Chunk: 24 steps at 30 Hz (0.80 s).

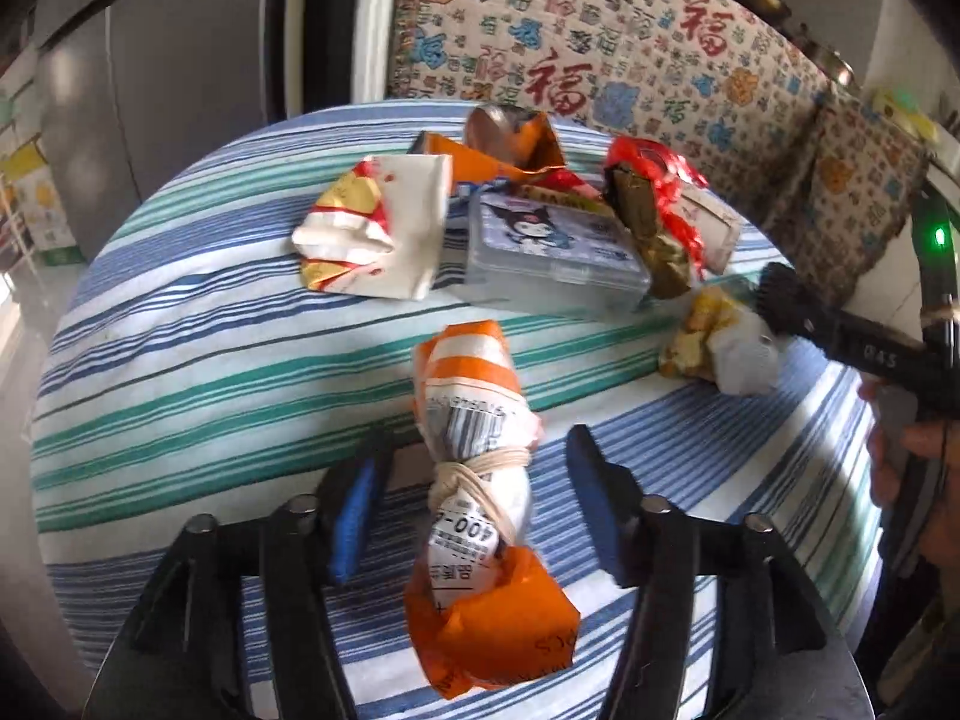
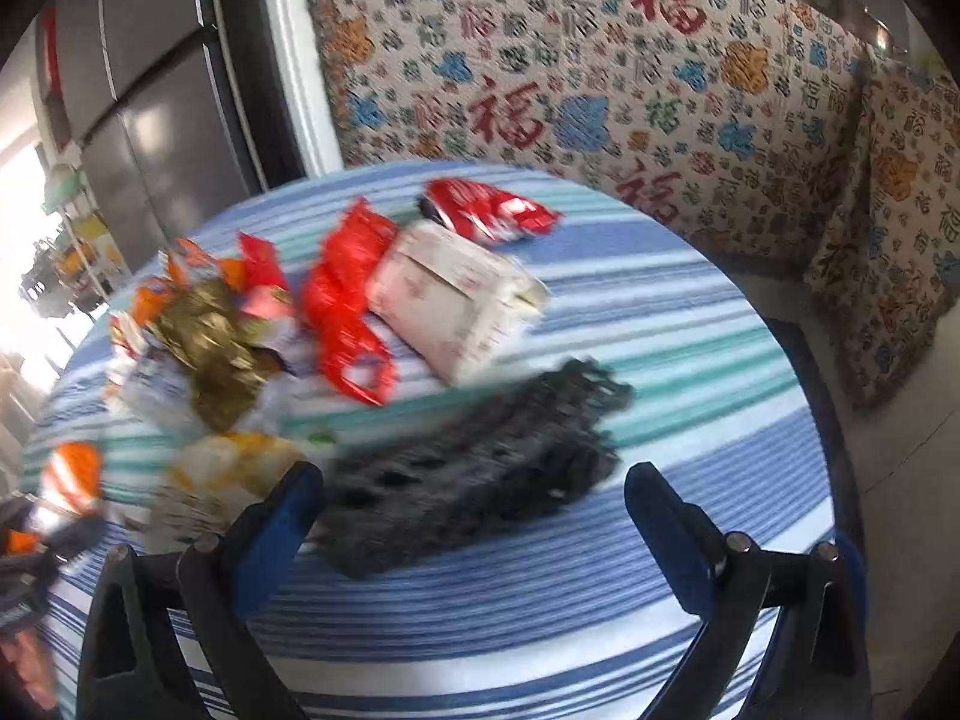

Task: Collect trash
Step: 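Close the right tool on the black foam net while the left tool grasps the orange-white bag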

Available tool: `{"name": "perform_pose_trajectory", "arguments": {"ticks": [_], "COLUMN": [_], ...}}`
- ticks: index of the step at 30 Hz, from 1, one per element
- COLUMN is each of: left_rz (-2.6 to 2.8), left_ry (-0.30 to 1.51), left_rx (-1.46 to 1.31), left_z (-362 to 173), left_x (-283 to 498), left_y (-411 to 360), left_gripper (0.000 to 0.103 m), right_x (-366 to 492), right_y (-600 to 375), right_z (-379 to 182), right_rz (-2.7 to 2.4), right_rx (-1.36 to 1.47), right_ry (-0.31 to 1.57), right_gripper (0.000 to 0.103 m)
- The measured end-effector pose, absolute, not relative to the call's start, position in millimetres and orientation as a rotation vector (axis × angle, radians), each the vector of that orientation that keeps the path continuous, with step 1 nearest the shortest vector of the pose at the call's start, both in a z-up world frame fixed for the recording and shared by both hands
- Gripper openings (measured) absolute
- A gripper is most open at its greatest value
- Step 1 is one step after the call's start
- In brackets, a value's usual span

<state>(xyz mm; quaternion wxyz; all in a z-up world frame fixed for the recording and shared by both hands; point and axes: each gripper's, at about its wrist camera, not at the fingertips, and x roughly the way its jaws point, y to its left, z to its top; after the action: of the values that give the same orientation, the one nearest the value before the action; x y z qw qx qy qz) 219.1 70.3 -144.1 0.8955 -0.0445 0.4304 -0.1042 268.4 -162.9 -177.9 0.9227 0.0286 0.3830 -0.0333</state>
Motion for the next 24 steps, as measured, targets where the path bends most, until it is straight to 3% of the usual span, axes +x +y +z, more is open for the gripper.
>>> {"name": "perform_pose_trajectory", "arguments": {"ticks": [9,16,24], "left_rz": [-0.162,-0.059,-0.008], "left_ry": [0.892,0.952,0.949], "left_rx": [-0.127,0.055,0.010], "left_z": [-151.3,-159.7,-157.9], "left_x": [212.7,216.3,231.1], "left_y": [86.7,67.3,83.4], "left_gripper": [0.098,0.103,0.103], "right_x": [214.1,218.6,272.4], "right_y": [-225.8,-197.7,-205.1], "right_z": [-191.6,-199.2,-199.8], "right_rz": [-0.114,-0.049,-0.040], "right_rx": [0.070,0.052,-0.017], "right_ry": [0.842,0.871,0.861], "right_gripper": [0.102,0.103,0.102]}}
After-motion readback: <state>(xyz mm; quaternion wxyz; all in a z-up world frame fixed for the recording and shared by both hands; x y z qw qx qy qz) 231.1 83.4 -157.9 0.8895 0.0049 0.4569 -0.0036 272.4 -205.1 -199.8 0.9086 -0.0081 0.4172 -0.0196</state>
